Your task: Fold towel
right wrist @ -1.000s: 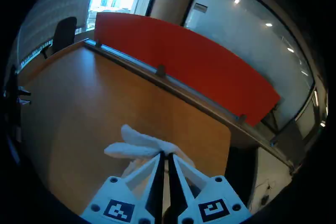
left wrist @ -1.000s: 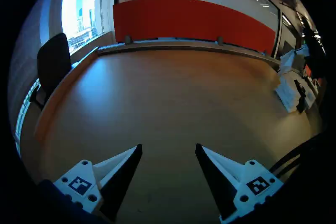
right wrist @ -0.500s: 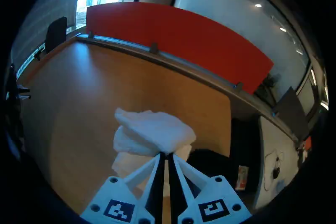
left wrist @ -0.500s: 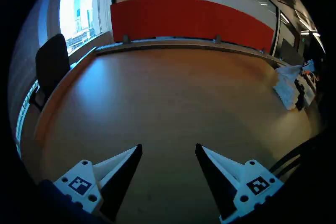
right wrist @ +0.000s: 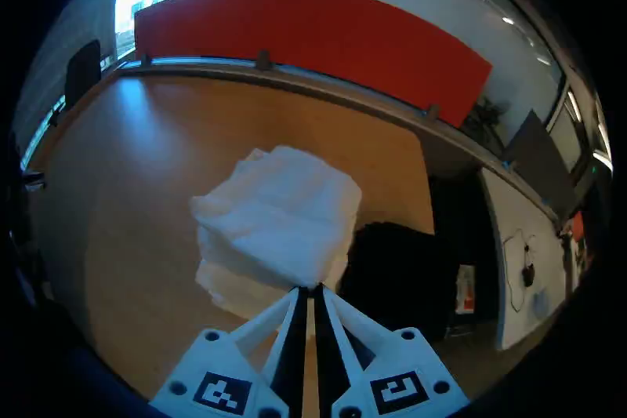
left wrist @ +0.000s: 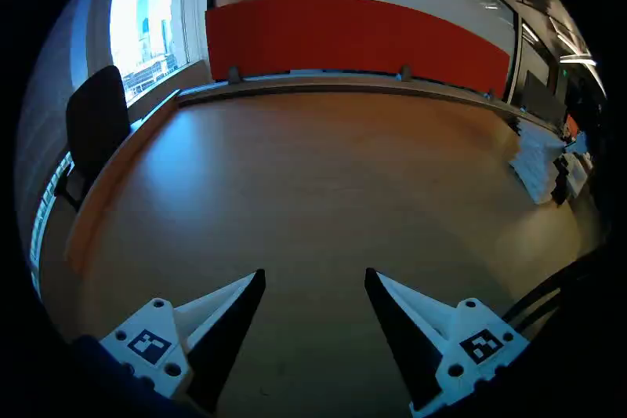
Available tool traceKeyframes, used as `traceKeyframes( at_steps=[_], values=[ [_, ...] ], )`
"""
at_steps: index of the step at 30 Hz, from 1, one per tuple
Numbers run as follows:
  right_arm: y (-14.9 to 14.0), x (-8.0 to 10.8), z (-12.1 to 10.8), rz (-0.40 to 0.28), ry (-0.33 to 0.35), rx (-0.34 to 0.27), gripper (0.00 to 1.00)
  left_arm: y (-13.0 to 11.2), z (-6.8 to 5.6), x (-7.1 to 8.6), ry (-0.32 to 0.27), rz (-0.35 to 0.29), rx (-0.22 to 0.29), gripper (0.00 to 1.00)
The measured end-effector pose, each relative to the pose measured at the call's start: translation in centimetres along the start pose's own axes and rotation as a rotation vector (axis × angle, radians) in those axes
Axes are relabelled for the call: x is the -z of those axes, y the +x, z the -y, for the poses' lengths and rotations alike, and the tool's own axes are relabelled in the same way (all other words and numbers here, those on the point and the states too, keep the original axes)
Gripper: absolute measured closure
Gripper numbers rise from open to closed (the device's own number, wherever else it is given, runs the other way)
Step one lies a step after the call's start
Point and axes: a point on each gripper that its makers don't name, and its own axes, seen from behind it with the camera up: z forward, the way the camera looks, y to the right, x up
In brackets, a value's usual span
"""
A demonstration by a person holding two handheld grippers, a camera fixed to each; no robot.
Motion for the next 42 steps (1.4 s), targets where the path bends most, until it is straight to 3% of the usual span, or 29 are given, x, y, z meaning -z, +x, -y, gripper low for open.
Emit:
traceKeyframes(
  at_steps=[20,30,42],
  values=[
    [-4.7,-4.2,-1.3,0.141,-0.085,-0.069,0.94,0.1,-0.2,0.2,0.001,-0.006,0.004,0.06],
    [-5.4,-4.9,-2.3,0.18,-0.125,-0.083,0.94,0.0,0.0,0.2,0.003,-0.007,0.005,0.06],
    [-6.2,-5.1,-2.0,0.198,-0.121,-0.085,0.94,-0.2,0.0,0.3,0.006,-0.005,0.006,0.06]
  ],
)
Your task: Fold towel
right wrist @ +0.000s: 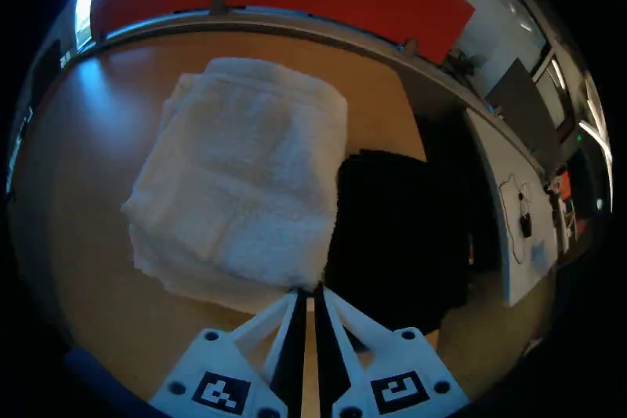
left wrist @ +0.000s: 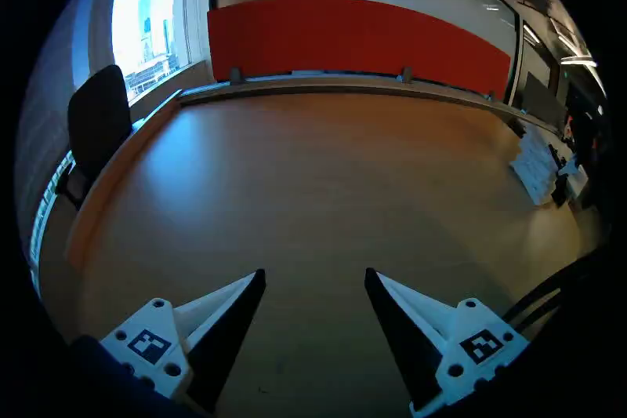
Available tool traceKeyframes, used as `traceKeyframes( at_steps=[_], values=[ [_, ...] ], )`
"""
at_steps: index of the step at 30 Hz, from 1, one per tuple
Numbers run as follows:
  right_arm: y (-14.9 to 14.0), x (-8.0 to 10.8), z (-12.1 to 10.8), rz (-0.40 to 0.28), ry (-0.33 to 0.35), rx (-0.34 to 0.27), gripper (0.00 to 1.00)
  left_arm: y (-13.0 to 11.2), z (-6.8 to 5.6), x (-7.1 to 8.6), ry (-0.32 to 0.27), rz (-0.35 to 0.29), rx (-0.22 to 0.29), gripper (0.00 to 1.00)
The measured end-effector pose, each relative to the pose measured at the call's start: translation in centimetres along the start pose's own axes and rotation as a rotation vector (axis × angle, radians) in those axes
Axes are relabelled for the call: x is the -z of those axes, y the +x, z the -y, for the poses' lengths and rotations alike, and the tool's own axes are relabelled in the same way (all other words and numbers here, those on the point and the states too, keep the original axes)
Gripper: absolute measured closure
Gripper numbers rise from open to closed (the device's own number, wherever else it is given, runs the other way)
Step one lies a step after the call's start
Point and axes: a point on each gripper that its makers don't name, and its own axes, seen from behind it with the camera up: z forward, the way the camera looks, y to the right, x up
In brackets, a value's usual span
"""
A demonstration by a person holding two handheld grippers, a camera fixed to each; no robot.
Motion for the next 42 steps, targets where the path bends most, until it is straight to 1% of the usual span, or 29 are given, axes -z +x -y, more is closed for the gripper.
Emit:
traceKeyframes(
  at_steps=[5,7,11,13,15,23,27,33,36,37,39,42],
  values=[
    [0.0,0.0,-0.1,-0.004,-0.003,-0.008,0.93,0.0,0.1,0.1,0.001,0.0,0.0,0.06],
    [0.0,0.1,-0.1,-0.007,-0.005,-0.011,0.9,0.1,0.1,0.1,0.002,-0.001,0.001,0.06],
    [0.0,0.4,-0.3,-0.015,-0.014,-0.011,0.79,0.2,0.3,0.1,0.004,-0.003,0.003,0.06],
    [-0.1,0.6,-0.4,-0.019,-0.021,-0.005,0.76,0.2,0.3,0.2,0.004,-0.004,0.002,0.06],
    [-0.3,0.9,-0.5,-0.023,-0.028,0.002,0.7,0.3,0.4,0.2,0.004,-0.005,0.002,0.06],
    [-0.3,2.5,-0.7,-0.054,-0.051,0.012,0.65,0.4,0.2,0.1,-0.003,-0.006,0.0,0.06],
    [-0.3,2.9,-0.8,-0.066,-0.057,0.009,0.3,0.4,0.0,0.1,-0.007,-0.008,-0.002,0.06],
    [-0.1,3.4,-0.4,-0.087,-0.052,0.004,0.24,0.5,-0.2,0.1,-0.012,-0.011,-0.004,0.06],
    [0.1,3.6,-0.2,-0.101,-0.053,-0.003,0.16,0.7,-0.2,0.2,-0.015,-0.014,-0.007,0.06],
    [0.3,3.7,-0.2,-0.112,-0.053,-0.007,0.13,0.7,-0.2,0.2,-0.015,-0.015,-0.008,0.06],
    [0.7,4.0,0.0,-0.134,-0.055,-0.017,0.11,0.8,-0.3,0.2,-0.017,-0.017,-0.009,0.06],
    [1.7,4.6,0.2,-0.187,-0.061,-0.043,0.11,0.9,-0.3,0.2,-0.019,-0.02,-0.007,0.06]
  ],
)
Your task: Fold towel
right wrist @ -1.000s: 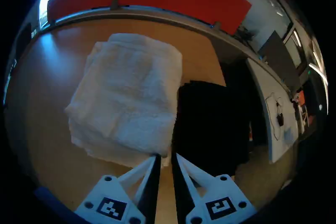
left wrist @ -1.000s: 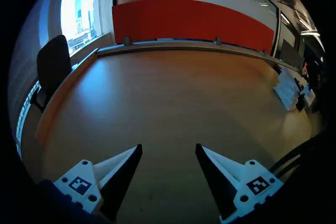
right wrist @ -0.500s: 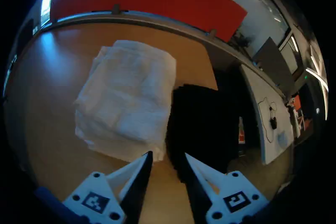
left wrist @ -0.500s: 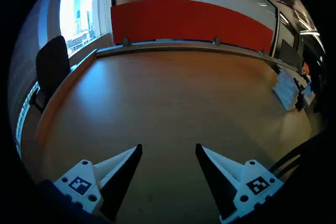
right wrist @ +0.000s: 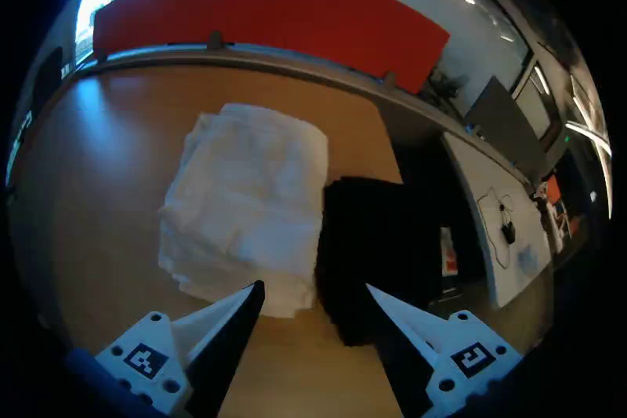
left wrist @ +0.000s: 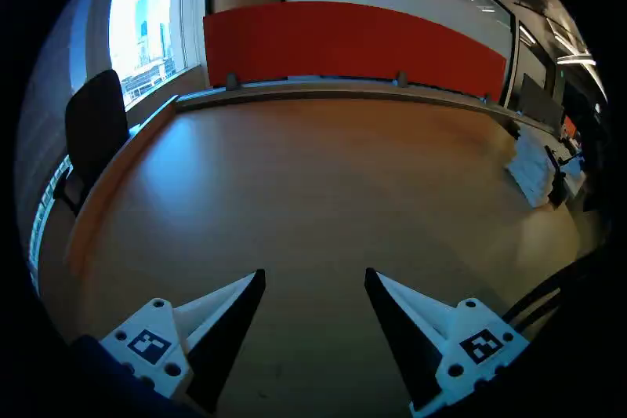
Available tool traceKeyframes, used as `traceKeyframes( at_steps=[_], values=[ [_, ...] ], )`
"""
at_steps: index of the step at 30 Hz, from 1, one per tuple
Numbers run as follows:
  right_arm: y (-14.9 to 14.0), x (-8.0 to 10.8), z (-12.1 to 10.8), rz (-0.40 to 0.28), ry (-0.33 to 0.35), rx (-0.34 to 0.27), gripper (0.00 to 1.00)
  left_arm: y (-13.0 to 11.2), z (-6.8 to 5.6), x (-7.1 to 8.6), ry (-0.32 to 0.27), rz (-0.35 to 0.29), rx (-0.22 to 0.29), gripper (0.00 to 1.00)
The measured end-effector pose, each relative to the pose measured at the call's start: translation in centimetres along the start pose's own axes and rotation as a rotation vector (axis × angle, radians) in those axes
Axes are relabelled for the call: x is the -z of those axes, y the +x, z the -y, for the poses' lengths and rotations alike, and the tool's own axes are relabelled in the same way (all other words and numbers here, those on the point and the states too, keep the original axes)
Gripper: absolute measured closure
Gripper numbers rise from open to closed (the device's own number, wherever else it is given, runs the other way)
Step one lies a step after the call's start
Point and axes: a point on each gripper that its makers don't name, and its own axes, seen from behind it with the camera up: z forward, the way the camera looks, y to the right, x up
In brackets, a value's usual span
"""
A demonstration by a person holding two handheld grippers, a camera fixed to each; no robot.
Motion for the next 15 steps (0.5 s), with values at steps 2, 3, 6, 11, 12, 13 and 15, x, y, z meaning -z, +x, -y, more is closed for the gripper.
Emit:
traceKeyframes(
  at_steps=[2,3,6,11,12,13,15],
  values=[
    [0.8,0.4,0.2,-0.039,-0.001,-0.022,0.11,0.1,0.0,0.0,-0.001,-0.002,0.003,0.06],
    [1.2,0.6,0.3,-0.056,-0.003,-0.032,0.11,0.1,0.0,0.1,-0.001,-0.003,0.004,0.06],
    [2.2,1.1,0.3,-0.103,-0.016,-0.06,0.11,0.1,-0.1,0.1,-0.003,-0.005,0.005,0.06],
    [4.2,2.2,0.5,-0.204,-0.03,-0.096,0.11,0.2,-0.2,0.2,-0.006,-0.005,-0.002,0.06],
    [4.7,2.5,0.5,-0.228,-0.033,-0.102,0.11,0.2,-0.2,0.2,-0.006,-0.005,-0.003,0.06],
    [5.4,2.8,0.6,-0.258,-0.036,-0.109,0.11,0.2,-0.2,0.2,-0.006,-0.005,-0.004,0.06],
    [6.5,3.5,0.8,-0.309,-0.042,-0.121,0.11,0.3,-0.2,0.3,-0.006,-0.005,-0.005,0.06]
  ],
)
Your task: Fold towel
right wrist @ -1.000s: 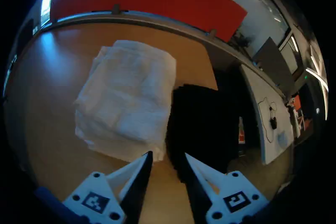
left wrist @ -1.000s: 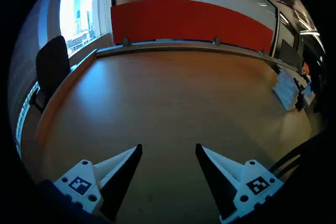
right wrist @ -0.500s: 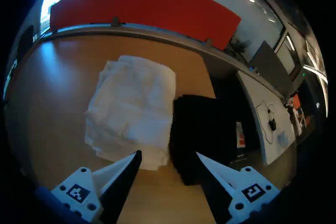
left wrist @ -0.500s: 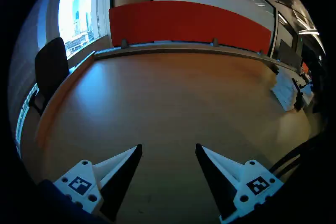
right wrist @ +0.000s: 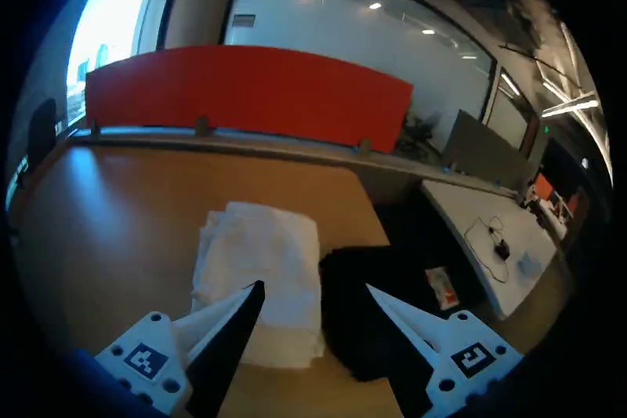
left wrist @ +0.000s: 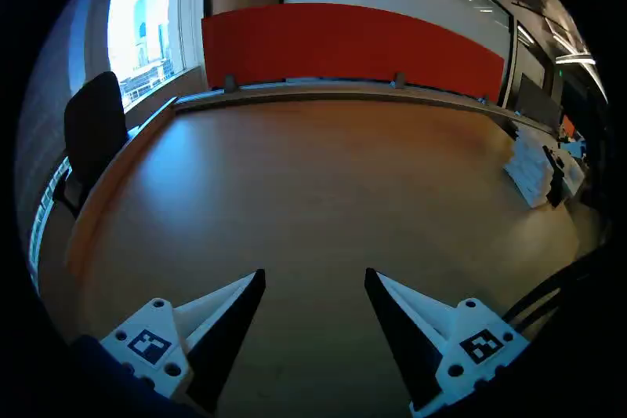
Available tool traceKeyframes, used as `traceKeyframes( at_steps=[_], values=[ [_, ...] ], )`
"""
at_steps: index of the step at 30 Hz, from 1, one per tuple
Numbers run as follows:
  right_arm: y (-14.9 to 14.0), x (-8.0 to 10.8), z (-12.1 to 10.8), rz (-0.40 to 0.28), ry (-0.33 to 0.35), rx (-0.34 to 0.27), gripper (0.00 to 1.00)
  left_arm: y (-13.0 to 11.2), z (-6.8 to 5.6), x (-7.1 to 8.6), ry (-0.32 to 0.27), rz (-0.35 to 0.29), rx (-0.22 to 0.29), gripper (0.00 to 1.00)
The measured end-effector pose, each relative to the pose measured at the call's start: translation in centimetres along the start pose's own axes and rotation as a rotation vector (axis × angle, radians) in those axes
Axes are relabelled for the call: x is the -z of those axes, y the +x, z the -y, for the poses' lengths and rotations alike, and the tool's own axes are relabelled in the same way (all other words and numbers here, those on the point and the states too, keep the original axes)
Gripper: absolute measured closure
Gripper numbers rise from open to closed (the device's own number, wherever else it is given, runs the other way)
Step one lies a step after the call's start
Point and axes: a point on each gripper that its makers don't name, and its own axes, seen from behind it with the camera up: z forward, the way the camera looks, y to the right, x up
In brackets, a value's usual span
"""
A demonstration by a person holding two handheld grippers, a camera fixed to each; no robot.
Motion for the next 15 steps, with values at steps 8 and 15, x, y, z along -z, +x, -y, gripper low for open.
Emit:
traceKeyframes(
  at_steps=[8,15],
  values=[
    [5.2,1.3,1.5,-0.193,-0.019,-0.035,0.09,0.3,0.1,0.0,0.005,-0.007,0.01,0.06],
    [8.9,2.6,3.3,-0.309,0.006,-0.075,0.01,0.6,-0.1,-0.1,0.003,-0.014,0.011,0.06]
  ],
)
